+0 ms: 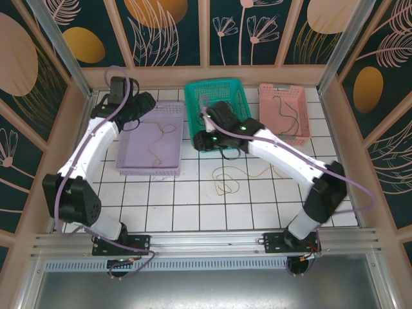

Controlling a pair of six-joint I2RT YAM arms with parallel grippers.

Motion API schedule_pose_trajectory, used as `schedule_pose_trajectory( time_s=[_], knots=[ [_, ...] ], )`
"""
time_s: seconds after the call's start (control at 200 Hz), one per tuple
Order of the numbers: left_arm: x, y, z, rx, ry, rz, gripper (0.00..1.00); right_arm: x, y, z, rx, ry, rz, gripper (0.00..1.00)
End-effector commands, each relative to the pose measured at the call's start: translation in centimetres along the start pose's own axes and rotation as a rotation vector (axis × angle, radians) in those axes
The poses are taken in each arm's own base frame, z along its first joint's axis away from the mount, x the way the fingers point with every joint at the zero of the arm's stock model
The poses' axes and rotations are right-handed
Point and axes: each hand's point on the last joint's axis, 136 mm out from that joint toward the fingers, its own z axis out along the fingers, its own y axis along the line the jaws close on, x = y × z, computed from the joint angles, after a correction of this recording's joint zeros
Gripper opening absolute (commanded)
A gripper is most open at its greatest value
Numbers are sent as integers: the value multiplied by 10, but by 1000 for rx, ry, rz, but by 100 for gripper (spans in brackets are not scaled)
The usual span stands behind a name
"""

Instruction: Untangle the cables

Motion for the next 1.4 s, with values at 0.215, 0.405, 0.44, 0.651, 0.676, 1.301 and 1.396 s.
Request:
schedule_pose_trajectory(
  time_s=[0.215,0.405,0.44,0.651,0.676,1.301,1.396],
  knots=[
    [142,-68,-29,272,263,18,30,100,-143,-52,307,-20,371,29],
    [226,-86,-35,332,409,73,32,143,-207,-74,557,1,508,31],
    [236,-90,-35,342,422,80,32,145,-216,-80,590,-5,540,33],
    [267,-130,-44,470,463,160,29,147,-267,-104,606,-95,788,40],
    [272,-132,-45,478,475,177,29,148,-271,-105,597,-105,821,40],
    [377,-37,-16,202,731,301,32,166,-169,-12,323,131,546,35],
    [374,-29,-15,176,705,291,31,164,-166,-1,358,155,459,35]
  ],
)
